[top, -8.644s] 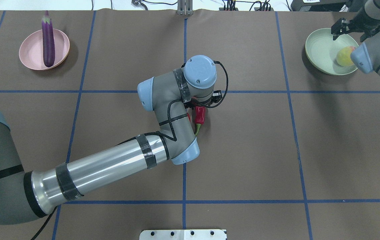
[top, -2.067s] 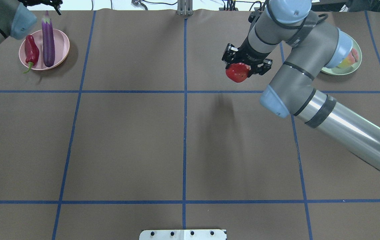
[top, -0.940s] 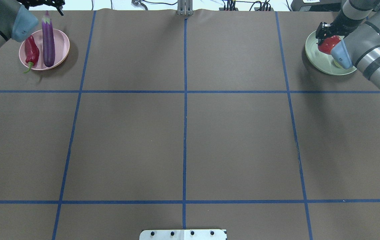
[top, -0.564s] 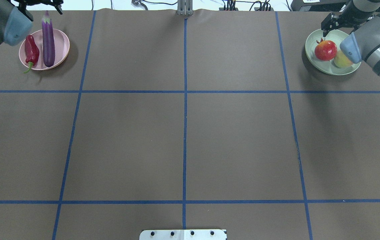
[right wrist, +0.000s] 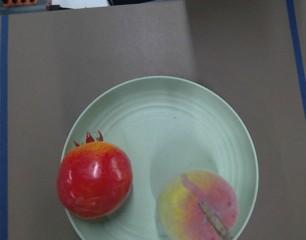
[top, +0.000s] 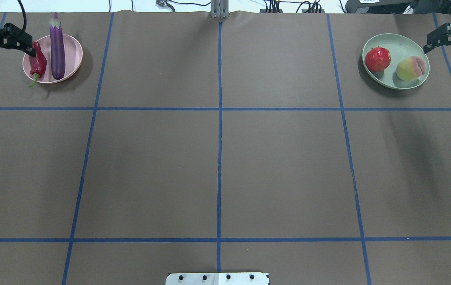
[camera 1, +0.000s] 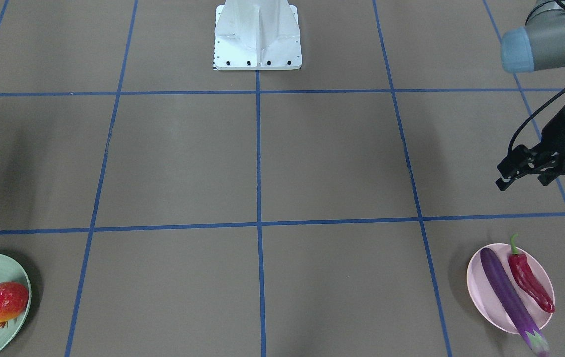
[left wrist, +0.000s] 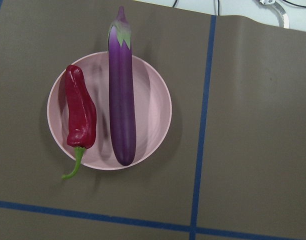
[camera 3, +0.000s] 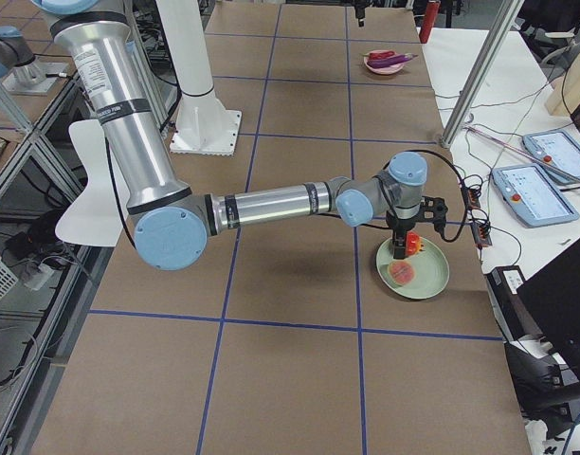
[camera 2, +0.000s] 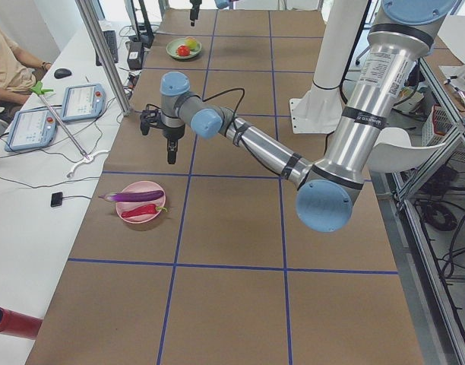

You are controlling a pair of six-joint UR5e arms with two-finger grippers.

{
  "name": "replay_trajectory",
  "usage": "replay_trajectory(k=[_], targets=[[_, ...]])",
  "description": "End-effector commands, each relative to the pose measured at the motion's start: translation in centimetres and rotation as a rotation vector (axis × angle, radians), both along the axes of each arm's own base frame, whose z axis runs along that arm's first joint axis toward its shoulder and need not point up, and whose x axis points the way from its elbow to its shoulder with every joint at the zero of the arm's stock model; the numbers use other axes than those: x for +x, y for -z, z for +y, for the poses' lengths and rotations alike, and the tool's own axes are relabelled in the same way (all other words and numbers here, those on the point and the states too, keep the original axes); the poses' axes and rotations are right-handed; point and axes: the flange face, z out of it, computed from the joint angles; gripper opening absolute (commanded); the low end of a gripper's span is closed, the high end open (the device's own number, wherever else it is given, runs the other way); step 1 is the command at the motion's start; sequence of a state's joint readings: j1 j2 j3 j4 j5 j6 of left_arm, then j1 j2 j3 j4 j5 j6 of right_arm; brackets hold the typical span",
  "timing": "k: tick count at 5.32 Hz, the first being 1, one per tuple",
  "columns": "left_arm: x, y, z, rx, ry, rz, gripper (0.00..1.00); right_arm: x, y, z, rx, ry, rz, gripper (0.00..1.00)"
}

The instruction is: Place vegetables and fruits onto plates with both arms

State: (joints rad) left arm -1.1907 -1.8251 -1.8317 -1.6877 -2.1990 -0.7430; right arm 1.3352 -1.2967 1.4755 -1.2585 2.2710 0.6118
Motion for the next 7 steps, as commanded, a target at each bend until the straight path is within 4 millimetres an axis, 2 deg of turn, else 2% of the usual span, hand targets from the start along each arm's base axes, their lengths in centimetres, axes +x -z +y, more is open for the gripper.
replay_trajectory(k=[1, 2, 3, 4, 5, 6, 7], targets=[[-2.7, -2.9, 6.3, 0.049, -0.069, -0.031, 1.00, 2.9, 0.9, 7.7, 0.054, 0.007, -0.019, 1.00], [-3.7, -4.6, 8.1, 0.104, -0.147, -0.069, 1.00, 4.1, 0.5, 9.6, 0.086, 0.029, -0.012, 1.00], [-4.5, -6.8, 9.5, 0.152, -0.228, -0.109, 1.00, 5.2, -0.7, 10.8, 0.147, 0.103, 0.000, 1.00], [-5.8, -8.7, 10.5, 0.185, -0.285, -0.137, 1.00, 5.7, -0.9, 11.3, 0.155, 0.139, 0.011, 1.00], [-7.1, -9.9, 11.0, 0.193, -0.303, -0.152, 1.00, 7.1, -1.5, 11.3, 0.159, 0.188, 0.038, 1.00], [-9.4, -11.9, 10.7, 0.184, -0.297, -0.178, 1.00, 7.9, -1.3, 10.8, 0.168, 0.240, 0.059, 1.00], [-13.2, -14.5, 10.1, 0.197, -0.305, -0.211, 1.00, 8.1, -1.1, 10.3, 0.175, 0.268, 0.068, 1.00]])
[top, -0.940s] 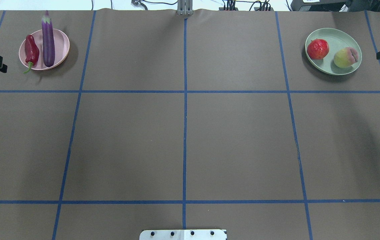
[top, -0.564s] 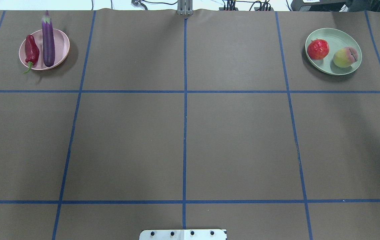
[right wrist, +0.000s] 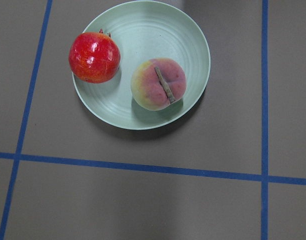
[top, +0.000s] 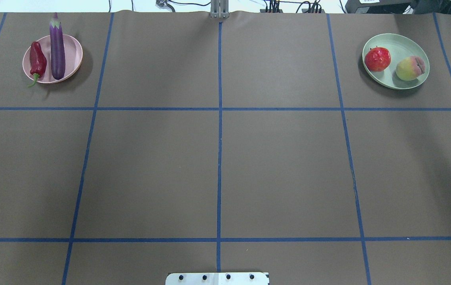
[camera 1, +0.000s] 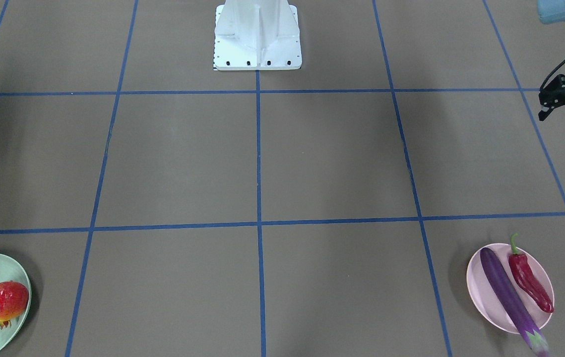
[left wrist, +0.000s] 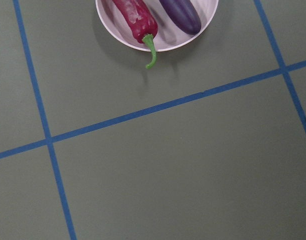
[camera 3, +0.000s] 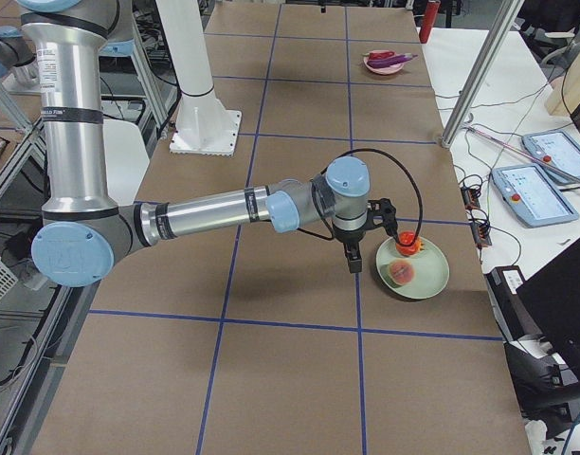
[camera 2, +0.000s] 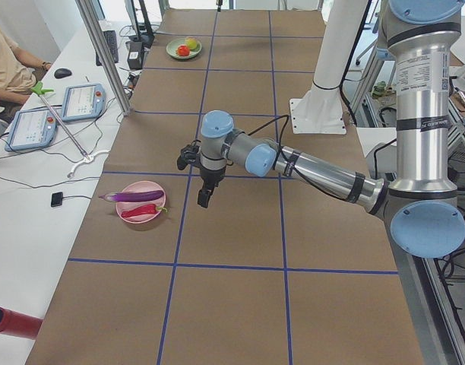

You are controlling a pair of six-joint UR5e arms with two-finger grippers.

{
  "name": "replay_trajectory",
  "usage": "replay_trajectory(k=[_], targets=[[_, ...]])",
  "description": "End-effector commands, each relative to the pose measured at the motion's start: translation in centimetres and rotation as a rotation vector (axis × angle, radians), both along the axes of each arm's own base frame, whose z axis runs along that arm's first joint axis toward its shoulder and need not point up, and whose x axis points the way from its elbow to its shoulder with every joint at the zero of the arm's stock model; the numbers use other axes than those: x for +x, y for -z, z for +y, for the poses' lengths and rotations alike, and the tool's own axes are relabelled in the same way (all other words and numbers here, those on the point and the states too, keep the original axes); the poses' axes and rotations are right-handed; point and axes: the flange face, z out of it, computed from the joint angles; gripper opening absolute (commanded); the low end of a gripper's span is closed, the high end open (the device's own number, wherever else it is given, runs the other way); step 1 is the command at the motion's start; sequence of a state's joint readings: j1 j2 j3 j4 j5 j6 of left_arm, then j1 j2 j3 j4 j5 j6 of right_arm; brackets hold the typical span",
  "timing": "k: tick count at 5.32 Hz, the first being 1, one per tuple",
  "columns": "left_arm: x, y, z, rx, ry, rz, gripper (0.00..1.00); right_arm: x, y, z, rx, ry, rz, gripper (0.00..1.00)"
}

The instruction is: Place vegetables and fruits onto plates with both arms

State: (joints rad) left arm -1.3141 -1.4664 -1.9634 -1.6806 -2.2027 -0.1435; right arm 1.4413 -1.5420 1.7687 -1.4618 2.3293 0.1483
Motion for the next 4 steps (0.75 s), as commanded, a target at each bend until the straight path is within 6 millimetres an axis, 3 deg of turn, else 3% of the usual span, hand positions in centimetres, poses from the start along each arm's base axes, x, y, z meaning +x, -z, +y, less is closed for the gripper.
replay_trajectory(k=[1, 4], targets=[[-6.0, -3.9, -0.8, -0.013, 0.017, -0.044, 1.00, 0.6, -0.5, -0.4, 0.011, 0.051, 0.023, 1.00], [-6.1, -5.3, -0.9, -0.118, 0.021, -0.020, 1.00, 1.3, -1.7, 0.4, -0.009, 0.043, 0.024, 1.00]])
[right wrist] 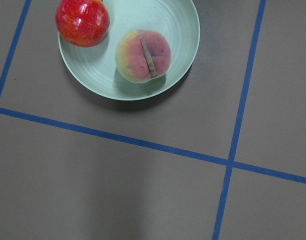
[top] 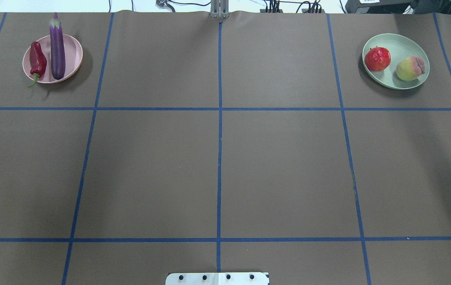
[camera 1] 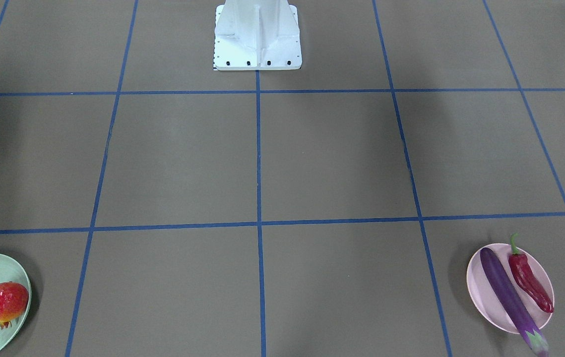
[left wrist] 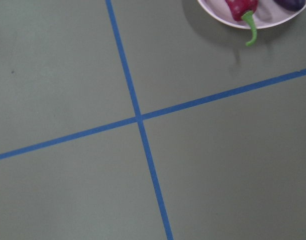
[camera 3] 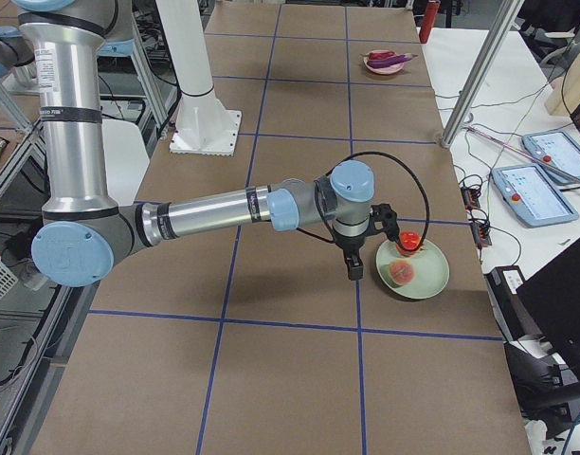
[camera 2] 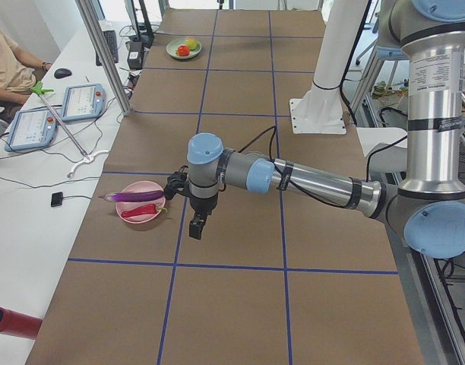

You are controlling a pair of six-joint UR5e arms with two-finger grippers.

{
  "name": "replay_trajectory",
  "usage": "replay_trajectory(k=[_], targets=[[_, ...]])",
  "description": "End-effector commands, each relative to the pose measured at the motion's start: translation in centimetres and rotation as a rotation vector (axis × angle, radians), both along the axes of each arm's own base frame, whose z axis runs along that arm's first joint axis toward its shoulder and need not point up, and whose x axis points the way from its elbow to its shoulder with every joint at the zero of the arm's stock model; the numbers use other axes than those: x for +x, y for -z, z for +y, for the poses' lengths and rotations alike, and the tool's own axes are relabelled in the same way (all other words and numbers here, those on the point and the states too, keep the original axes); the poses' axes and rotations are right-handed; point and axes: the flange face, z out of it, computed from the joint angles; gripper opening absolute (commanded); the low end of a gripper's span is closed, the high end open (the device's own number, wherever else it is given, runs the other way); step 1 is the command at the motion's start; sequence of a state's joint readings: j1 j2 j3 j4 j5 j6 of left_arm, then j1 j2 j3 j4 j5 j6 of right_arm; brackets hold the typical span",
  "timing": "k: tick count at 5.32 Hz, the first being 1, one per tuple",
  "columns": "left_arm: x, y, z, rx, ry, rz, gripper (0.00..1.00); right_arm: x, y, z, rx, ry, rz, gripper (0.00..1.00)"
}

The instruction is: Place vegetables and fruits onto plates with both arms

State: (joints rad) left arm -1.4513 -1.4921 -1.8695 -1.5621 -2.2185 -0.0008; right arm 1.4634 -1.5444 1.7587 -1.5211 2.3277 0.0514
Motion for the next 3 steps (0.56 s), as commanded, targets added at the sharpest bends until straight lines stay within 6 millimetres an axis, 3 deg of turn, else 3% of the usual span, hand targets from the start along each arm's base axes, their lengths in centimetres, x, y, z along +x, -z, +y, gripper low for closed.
replay_trajectory(k=[1, 3], targets=[[-0.7, -0.8, 0.7, -0.017, 0.007, 0.027, 1.00, 0.6, 0.2, 0.3, 0.007, -0.011, 0.000, 1.00], [-0.9, -1.2, 0.7, -0.027, 0.012, 0.031, 1.00, 0.7, -1.0, 1.2, 0.004, -0.011, 0.011, 1.00]])
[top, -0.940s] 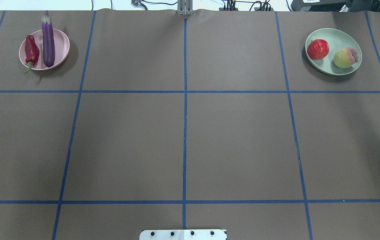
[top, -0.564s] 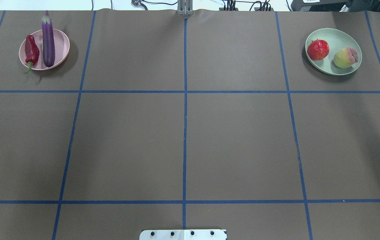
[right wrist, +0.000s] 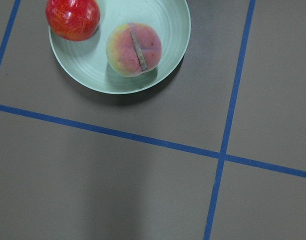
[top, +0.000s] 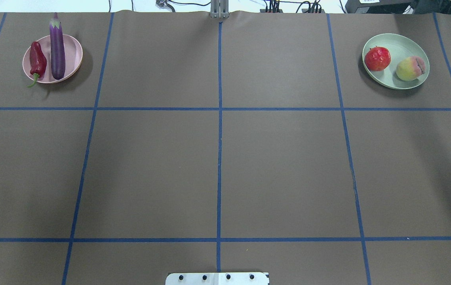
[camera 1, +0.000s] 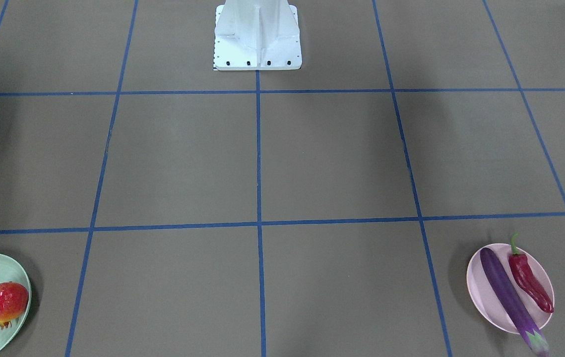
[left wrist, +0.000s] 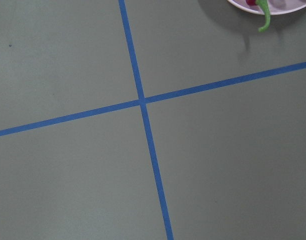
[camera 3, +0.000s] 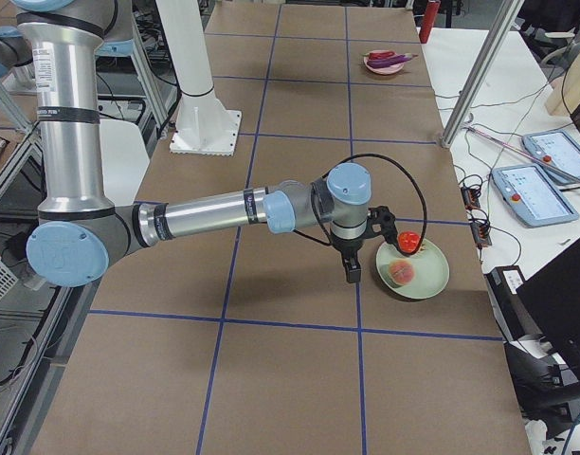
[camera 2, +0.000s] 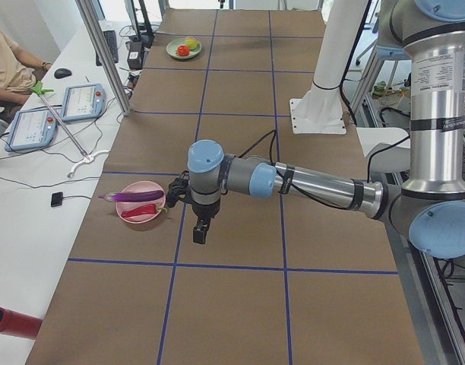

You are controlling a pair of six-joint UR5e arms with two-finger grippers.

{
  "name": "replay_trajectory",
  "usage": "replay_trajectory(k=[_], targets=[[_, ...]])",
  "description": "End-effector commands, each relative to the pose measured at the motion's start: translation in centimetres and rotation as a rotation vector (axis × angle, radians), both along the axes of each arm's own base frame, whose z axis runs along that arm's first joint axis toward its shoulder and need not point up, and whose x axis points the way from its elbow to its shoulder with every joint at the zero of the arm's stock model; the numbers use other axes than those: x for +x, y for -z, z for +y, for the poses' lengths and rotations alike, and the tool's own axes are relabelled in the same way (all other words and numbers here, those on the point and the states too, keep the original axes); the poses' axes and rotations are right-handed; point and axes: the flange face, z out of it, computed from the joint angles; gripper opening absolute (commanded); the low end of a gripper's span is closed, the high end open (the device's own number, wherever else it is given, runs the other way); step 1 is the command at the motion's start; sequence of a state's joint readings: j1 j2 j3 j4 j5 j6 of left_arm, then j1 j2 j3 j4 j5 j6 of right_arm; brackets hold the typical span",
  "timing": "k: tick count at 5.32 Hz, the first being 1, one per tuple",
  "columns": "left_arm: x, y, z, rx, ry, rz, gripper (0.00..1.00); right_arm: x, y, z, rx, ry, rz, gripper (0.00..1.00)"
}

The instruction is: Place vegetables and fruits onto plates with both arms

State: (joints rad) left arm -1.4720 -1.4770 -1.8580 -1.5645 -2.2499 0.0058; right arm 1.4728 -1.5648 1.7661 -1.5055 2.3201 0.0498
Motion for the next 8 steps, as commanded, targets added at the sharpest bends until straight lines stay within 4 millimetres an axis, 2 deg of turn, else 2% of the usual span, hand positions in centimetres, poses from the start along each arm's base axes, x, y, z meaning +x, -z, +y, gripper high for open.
replay_trajectory(k=[1, 2, 3, 4, 6, 8], targets=[[0.2, 1.3, -0.4, 0.015, 0.004, 0.006, 1.00, 0.1, -1.0, 0.5, -0.008, 0.000, 0.005, 1.00], [0.8, 1.2, -0.6, -0.007, -0.009, 0.067, 1.00, 0.0, -1.0, 0.4, -0.024, -0.012, -0.003, 1.00], [0.7, 0.7, -0.2, -0.019, -0.010, 0.074, 1.00, 0.0, -1.4, 0.6, -0.035, -0.008, -0.011, 1.00], [0.7, 0.9, -0.3, -0.014, -0.010, 0.076, 1.00, -0.1, -1.0, 0.6, -0.028, -0.006, -0.019, 1.00], [0.4, 0.9, 0.2, -0.003, -0.003, 0.064, 1.00, -0.1, -1.6, 1.1, -0.041, -0.006, -0.023, 1.00], [0.6, 1.1, 0.0, 0.000, -0.007, 0.074, 1.00, -0.1, -3.3, 0.4, -0.060, -0.005, -0.009, 1.00]])
